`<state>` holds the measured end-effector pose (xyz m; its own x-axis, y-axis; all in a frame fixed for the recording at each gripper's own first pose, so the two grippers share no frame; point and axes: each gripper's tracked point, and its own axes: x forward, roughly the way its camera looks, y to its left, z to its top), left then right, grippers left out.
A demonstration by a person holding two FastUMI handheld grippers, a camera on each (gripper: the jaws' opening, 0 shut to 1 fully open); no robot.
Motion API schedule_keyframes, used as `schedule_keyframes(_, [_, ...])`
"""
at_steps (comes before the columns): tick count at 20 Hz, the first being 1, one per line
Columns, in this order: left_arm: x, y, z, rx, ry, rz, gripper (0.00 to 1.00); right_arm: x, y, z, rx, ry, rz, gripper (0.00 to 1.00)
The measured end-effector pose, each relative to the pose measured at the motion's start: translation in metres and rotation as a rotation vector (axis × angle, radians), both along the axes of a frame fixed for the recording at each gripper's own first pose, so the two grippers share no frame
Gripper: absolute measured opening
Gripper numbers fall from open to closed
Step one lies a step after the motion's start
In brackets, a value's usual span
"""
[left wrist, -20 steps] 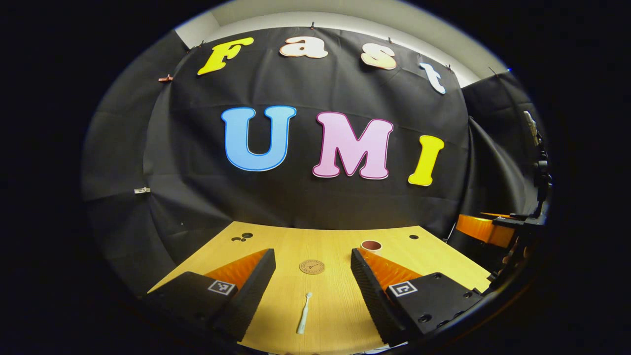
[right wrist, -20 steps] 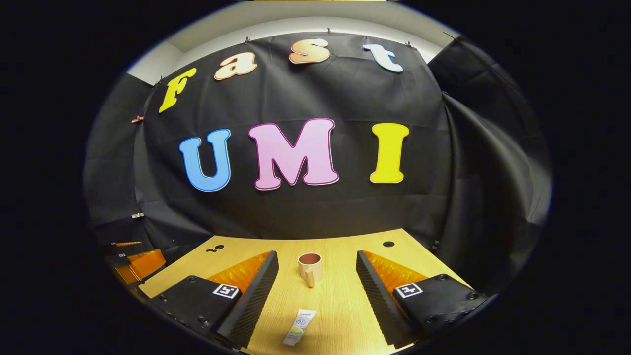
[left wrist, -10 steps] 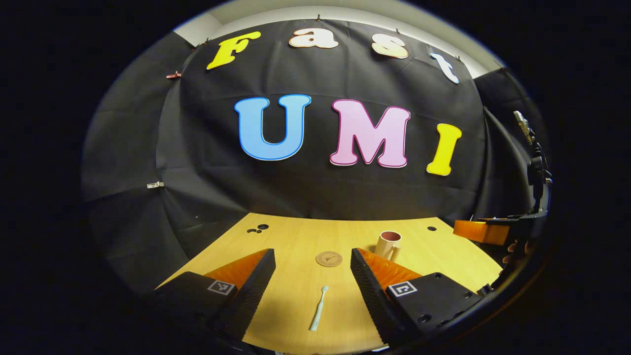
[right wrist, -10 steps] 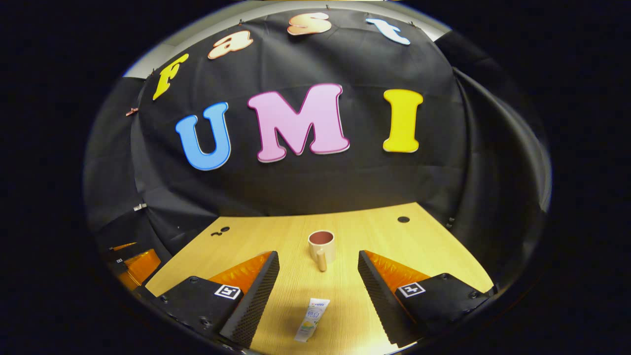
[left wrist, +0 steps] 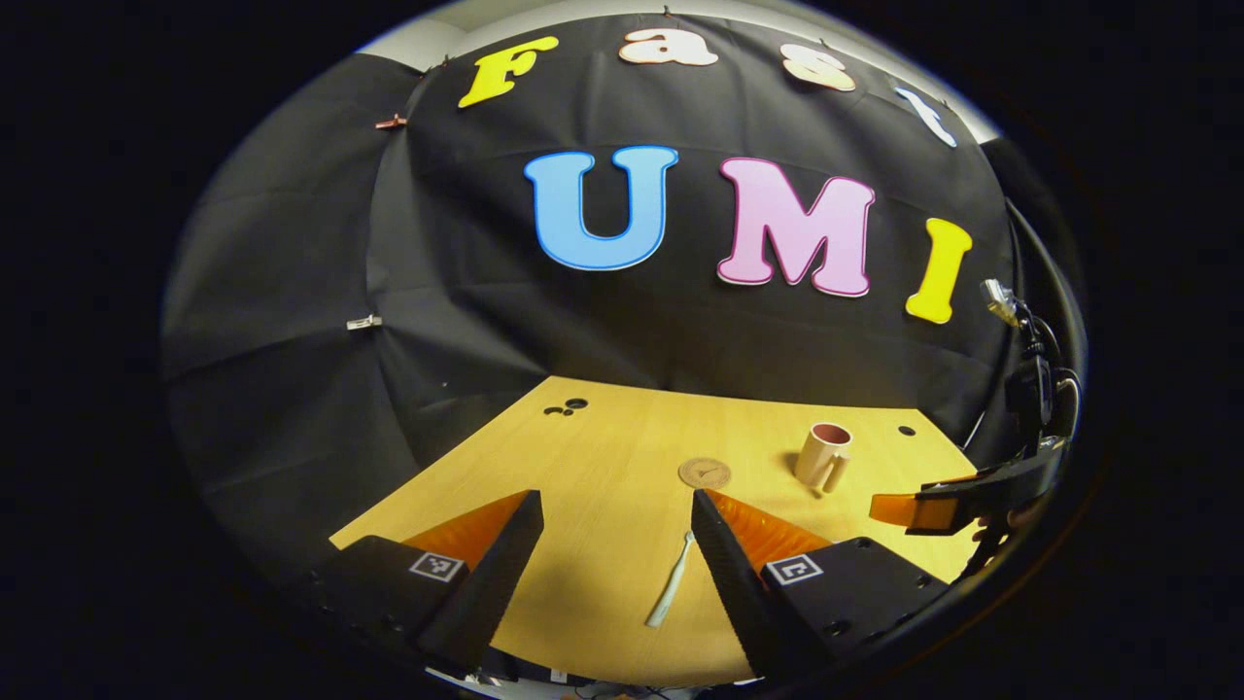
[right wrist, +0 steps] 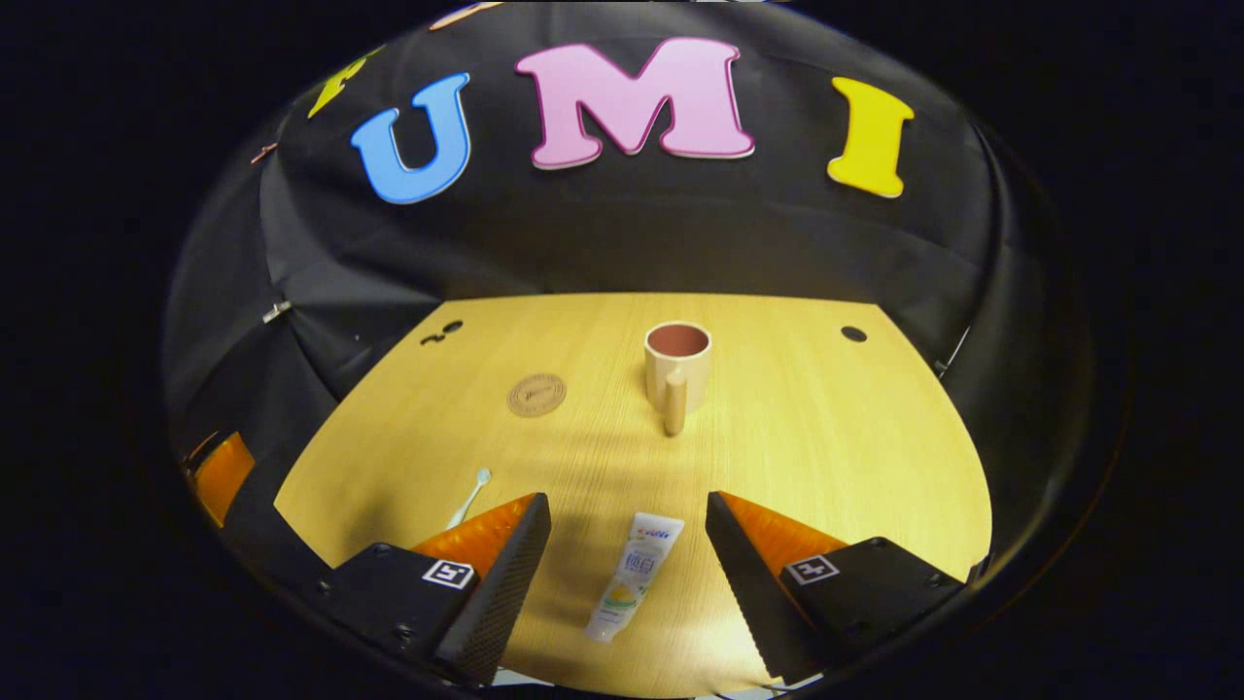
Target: Put the toothbrush and toothpaste on the desktop into the cup, then pick up the cup and place it on the coaster on the desktop.
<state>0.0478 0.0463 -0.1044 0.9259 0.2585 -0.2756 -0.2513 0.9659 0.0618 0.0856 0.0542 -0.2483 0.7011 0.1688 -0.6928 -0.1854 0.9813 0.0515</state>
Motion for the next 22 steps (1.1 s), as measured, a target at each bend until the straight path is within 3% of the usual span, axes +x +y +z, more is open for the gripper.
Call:
schedule_keyframes(4, [-0.010,0.002,-0.020,0.039,0.061,0.042,0.97,-0.012,0.003,-0.044,-0.035,0.128,0.045,0.99])
schedule_keyframes(11, [-0.017,-0.010,-0.054,0.063,0.176,0.038,0.97,-0.027,-0.007,-0.112,-0.066,0.324,0.032,0.99])
schedule_keyframes(19, [-0.014,-0.021,-0.056,0.065,0.195,-0.007,0.98,-0.032,-0.014,-0.141,-0.092,0.419,-0.017,0.99])
schedule_keyframes(22, [-0.013,-0.023,-0.052,0.061,0.184,-0.019,0.98,-0.028,-0.016,-0.142,-0.124,0.400,-0.026,0.95])
